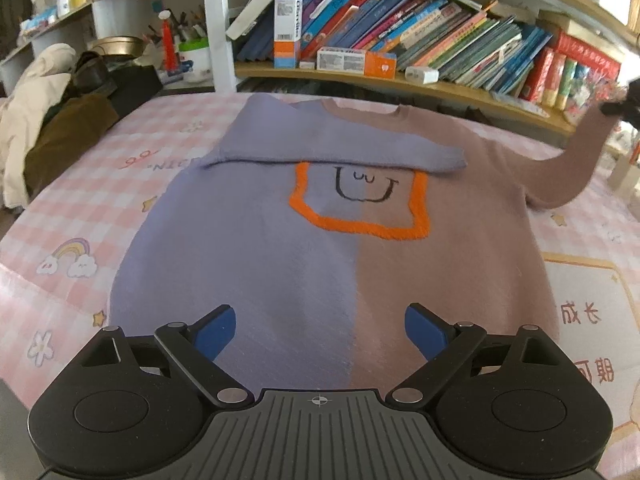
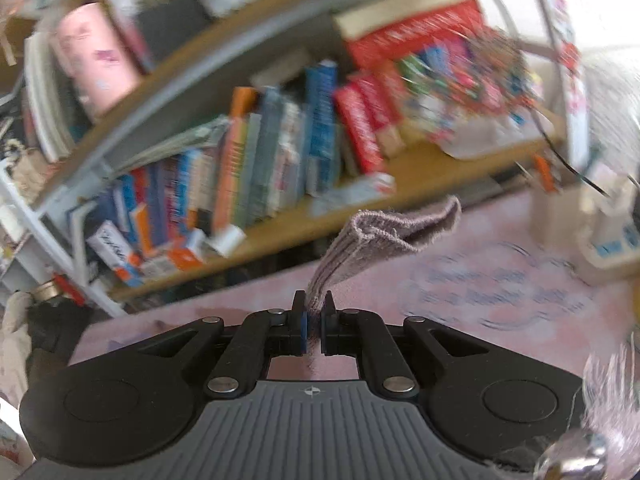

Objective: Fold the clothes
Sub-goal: 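Close the right gripper on the pink sleeve cuff and lift it, then carry the pink sleeve across the sweater front with the right gripper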

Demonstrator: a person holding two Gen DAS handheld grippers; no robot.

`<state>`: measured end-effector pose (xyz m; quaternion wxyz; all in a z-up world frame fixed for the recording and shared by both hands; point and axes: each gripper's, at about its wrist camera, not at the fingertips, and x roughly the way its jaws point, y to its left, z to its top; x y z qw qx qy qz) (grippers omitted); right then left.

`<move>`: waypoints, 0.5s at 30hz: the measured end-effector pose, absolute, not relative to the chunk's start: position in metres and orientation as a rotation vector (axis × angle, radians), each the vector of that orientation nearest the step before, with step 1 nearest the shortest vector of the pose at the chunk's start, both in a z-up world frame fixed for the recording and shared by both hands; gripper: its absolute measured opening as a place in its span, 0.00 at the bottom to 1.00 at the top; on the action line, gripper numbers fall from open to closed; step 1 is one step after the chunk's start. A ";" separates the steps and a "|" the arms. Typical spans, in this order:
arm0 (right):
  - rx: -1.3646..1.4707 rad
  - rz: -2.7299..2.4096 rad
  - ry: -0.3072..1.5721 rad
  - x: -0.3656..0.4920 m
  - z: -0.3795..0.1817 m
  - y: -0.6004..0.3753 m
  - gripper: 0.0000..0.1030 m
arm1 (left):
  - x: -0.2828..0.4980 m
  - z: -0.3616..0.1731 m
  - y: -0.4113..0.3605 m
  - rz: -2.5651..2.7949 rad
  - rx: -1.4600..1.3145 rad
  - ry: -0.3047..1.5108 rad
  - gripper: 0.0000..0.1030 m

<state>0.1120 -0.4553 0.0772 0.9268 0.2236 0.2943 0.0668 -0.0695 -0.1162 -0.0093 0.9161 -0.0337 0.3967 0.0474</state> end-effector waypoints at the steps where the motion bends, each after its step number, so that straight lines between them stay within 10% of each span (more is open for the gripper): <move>1: 0.450 0.146 0.595 0.114 0.083 -0.444 0.05 | -0.071 -0.007 -0.110 0.087 -0.068 0.806 0.91; 15: 0.325 0.226 0.588 0.148 0.098 -0.276 0.05 | -0.084 0.009 -0.010 0.045 -0.031 0.709 0.91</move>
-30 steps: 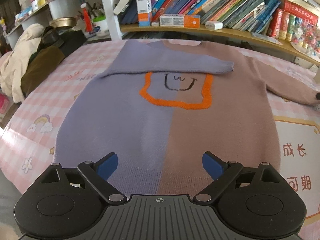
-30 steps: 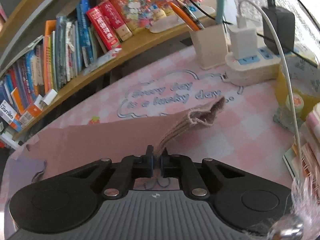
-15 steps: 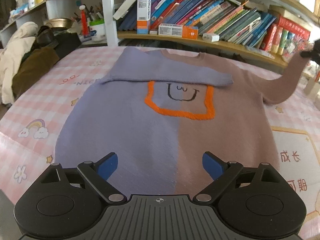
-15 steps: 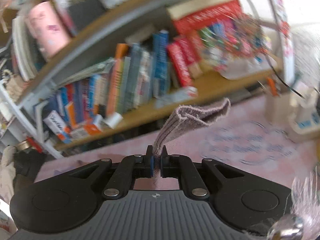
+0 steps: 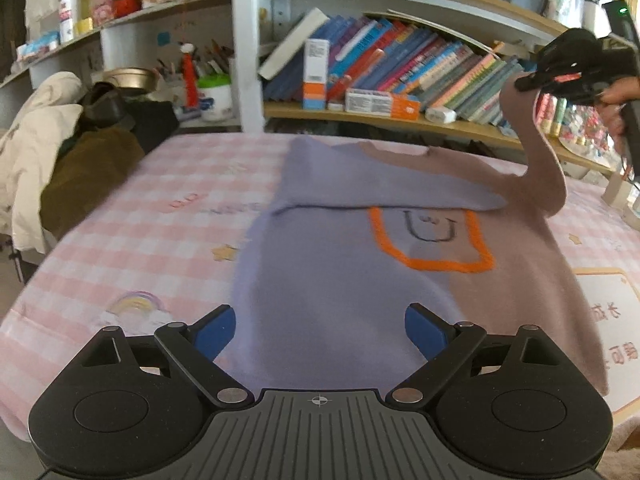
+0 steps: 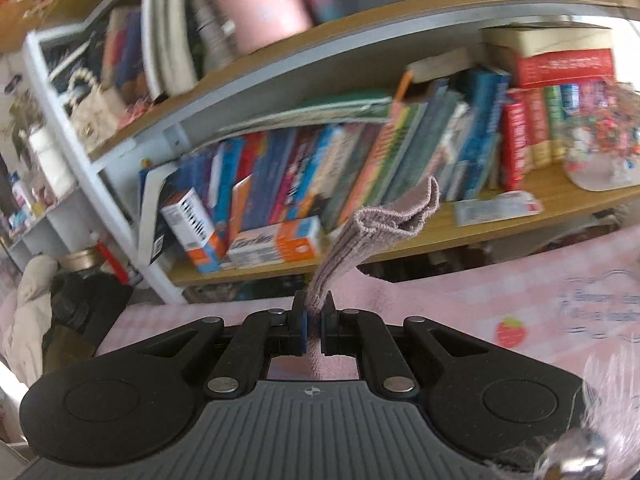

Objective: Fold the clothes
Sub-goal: 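Carry the pink sleeve across the sweater front with the right gripper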

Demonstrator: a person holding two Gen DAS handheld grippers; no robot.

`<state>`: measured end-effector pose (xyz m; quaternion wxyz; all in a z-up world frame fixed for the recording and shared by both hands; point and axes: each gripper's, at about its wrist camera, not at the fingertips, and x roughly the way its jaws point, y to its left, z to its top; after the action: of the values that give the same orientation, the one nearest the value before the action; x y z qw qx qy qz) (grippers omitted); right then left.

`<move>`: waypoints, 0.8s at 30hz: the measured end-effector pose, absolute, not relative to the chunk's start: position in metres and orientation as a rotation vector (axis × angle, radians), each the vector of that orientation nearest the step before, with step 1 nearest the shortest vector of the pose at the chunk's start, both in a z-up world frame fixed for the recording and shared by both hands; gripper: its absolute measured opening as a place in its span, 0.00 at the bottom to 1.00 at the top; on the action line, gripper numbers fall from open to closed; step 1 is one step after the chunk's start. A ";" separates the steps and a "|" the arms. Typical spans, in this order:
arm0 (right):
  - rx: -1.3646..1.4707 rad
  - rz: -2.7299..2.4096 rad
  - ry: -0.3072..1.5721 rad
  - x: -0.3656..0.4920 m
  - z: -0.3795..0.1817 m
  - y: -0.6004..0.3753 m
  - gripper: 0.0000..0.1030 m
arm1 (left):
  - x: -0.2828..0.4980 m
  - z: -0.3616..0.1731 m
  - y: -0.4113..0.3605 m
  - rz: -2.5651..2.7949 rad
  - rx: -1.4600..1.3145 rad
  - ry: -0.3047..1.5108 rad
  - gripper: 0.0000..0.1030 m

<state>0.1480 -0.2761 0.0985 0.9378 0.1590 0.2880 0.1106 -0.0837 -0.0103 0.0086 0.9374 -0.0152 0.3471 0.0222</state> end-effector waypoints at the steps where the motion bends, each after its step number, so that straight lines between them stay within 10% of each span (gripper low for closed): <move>1: 0.313 0.228 0.595 0.151 0.096 -0.263 0.05 | -0.084 0.009 -0.003 0.050 -0.032 0.706 0.91; 20: 0.027 0.244 0.809 0.190 0.016 -0.102 0.08 | -0.102 0.002 0.088 0.152 -0.106 0.732 0.91; 24: 0.007 0.301 0.853 0.184 0.005 -0.093 0.54 | -0.101 0.002 0.092 0.149 -0.113 0.727 0.91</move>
<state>0.1844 -0.0935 0.0052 0.8993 0.0033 0.4123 0.1456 -0.1008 0.0918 0.0016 0.9303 -0.0552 0.3552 0.0726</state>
